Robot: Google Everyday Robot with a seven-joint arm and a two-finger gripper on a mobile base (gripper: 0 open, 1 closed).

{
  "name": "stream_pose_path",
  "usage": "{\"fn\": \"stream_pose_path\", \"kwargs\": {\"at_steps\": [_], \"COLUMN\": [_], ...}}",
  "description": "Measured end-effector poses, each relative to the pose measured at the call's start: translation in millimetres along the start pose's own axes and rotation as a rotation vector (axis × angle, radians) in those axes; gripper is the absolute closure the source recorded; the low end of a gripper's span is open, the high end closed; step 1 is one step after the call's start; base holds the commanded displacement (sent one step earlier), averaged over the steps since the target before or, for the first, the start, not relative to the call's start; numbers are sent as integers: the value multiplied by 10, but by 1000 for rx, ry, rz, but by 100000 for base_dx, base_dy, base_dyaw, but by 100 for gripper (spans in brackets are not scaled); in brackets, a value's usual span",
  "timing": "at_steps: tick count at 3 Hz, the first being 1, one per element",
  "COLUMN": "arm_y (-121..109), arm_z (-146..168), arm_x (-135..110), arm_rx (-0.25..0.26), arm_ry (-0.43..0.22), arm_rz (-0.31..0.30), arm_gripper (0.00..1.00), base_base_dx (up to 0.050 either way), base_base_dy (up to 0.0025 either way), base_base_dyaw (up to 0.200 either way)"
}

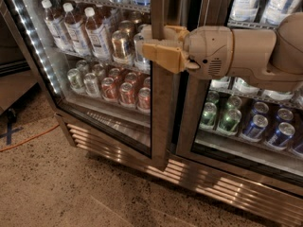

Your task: Open left fridge door

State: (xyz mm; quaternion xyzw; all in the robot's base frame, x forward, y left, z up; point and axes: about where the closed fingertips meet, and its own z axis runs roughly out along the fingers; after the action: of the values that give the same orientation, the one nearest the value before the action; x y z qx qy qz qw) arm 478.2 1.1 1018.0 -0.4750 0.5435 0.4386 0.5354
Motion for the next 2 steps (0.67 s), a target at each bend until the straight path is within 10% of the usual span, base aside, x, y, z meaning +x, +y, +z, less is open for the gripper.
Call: {"fn": "stream_pose_path", "kwargs": {"at_steps": [1,2], "arm_y": [0,0], "arm_z": [0,0], "arm_x": [0,0], "arm_rx": [0,0], "arm_ry": [0,0], "arm_rz": [0,0], "arm_gripper": [100,100], "base_base_dx": [-4901,2], "base_base_dy": [1,-4], "base_base_dyaw": [-12,-19558]}}
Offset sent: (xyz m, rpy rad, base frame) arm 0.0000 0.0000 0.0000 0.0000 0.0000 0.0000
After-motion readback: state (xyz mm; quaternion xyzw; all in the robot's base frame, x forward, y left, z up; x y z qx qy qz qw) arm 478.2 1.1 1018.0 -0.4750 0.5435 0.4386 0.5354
